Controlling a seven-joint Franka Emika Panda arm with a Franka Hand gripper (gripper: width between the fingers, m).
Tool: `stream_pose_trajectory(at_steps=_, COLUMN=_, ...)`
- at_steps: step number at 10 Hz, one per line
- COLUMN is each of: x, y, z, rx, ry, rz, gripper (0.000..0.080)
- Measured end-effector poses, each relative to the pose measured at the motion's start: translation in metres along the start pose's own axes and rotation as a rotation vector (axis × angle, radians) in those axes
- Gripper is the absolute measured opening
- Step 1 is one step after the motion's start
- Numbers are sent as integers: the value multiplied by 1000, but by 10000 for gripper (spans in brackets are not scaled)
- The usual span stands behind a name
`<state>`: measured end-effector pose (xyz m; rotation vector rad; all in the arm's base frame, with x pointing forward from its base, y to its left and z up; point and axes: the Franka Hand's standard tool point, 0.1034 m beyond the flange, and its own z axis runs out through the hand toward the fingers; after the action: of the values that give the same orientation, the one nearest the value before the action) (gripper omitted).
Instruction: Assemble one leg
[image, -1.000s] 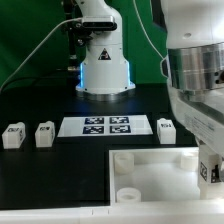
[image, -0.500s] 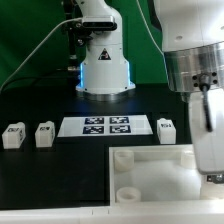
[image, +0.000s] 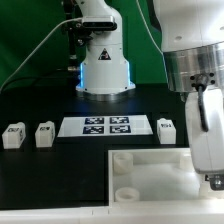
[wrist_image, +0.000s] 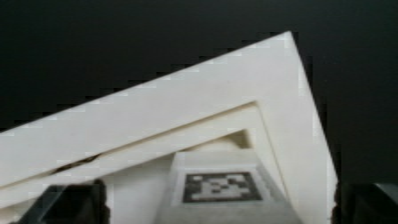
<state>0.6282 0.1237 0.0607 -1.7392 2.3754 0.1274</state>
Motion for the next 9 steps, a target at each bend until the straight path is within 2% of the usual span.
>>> stream_pose_trajectory(at_steps=2, x=0, y=8, z=-11, rx=12, ry=-10, rz=-28, gripper=646)
stream_pose_trajectory(at_steps=4, x=-11, y=14, z=-29, rx=15, ry=-26, rz=-45, gripper=649)
stream_pose_trajectory(at_steps=9, x=-10, y=15, z=-26, rx=14, ry=-23, rz=-53, gripper=649)
